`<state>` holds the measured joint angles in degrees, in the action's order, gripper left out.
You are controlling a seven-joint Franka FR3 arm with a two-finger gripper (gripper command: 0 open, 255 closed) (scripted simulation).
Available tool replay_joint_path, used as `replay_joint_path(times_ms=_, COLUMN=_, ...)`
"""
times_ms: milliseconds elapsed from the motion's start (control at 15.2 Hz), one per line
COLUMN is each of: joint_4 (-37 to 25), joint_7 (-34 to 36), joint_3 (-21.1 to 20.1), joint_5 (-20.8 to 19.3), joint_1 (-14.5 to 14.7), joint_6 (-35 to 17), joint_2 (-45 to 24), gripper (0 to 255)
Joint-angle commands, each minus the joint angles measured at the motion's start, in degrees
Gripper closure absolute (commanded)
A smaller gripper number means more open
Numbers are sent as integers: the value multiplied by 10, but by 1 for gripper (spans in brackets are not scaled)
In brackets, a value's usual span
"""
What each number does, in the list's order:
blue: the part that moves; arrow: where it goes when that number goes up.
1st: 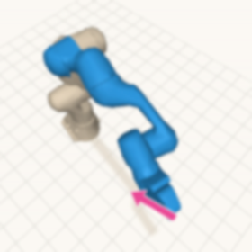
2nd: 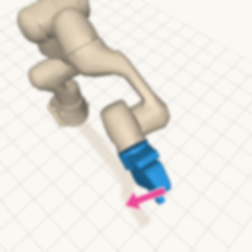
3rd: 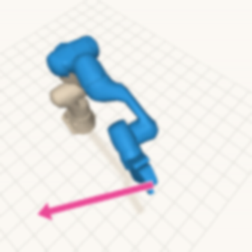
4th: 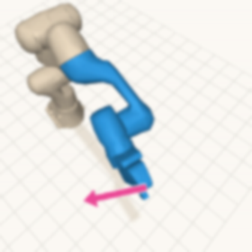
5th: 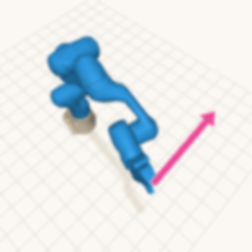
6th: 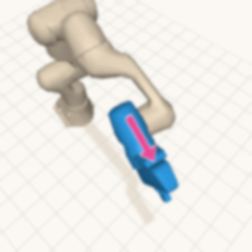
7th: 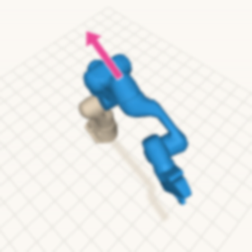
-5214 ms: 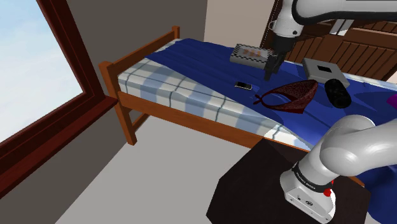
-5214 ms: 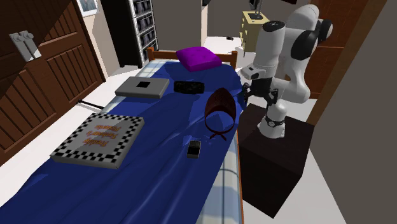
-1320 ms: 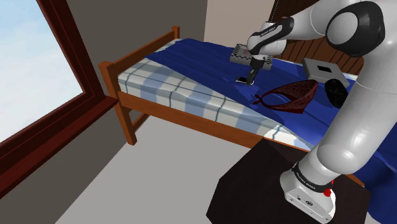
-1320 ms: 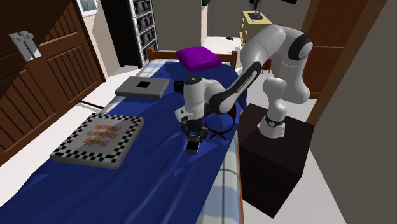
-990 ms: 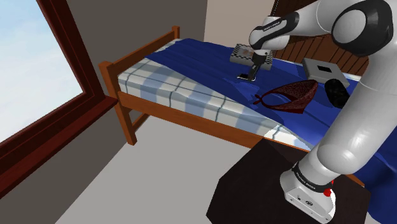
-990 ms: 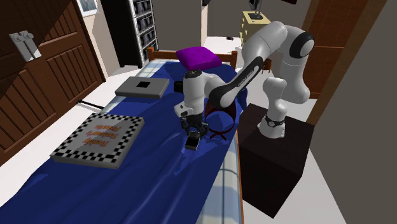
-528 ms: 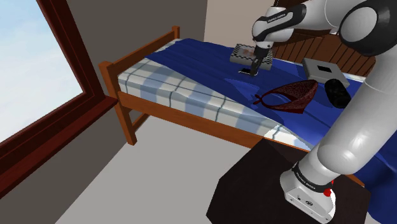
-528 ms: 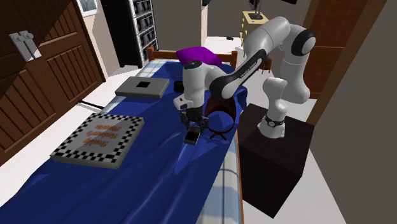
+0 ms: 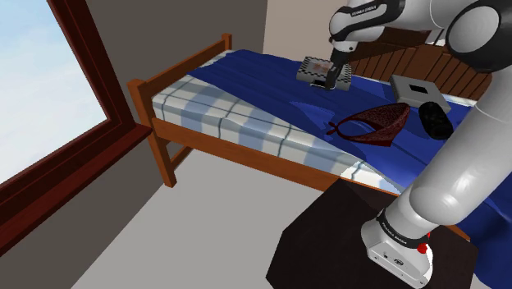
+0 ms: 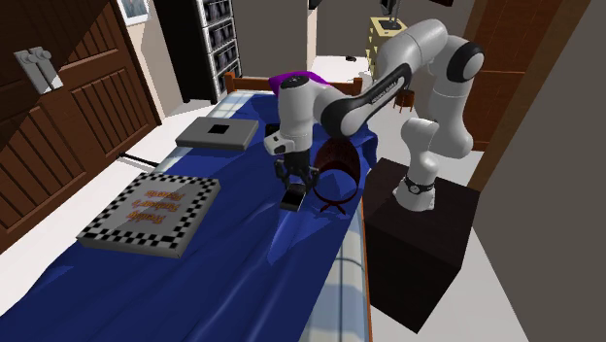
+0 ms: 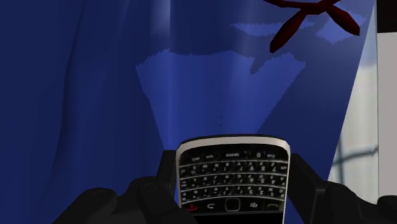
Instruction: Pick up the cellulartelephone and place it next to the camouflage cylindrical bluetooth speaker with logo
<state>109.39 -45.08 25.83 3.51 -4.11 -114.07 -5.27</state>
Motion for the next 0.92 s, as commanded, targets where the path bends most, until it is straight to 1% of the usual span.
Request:
replay_joint_path(times_ms=0, joint_4=-11, joint_7=2, joint_3=0, joint_5=-2, joint_1=0, joint_6=14, joint_2=4, gripper=255)
replay_joint_path(times_ms=198, joint_4=-27, joint_7=4, joint_3=0, joint_5=-5, joint_1=1, joint_6=35, joint_2=8, gripper=255)
replay_joint_path(times_ms=528, joint_4=-20, joint_7=-61, joint_3=30, joint_5=-5, joint_1=-34, joint_6=35, joint_2=14, gripper=255)
replay_joint_path(times_ms=858, joint_4=-30, joint_7=-131, joint_3=61, joint_5=2, joint_1=-72, joint_6=38, joint_2=4, gripper=255)
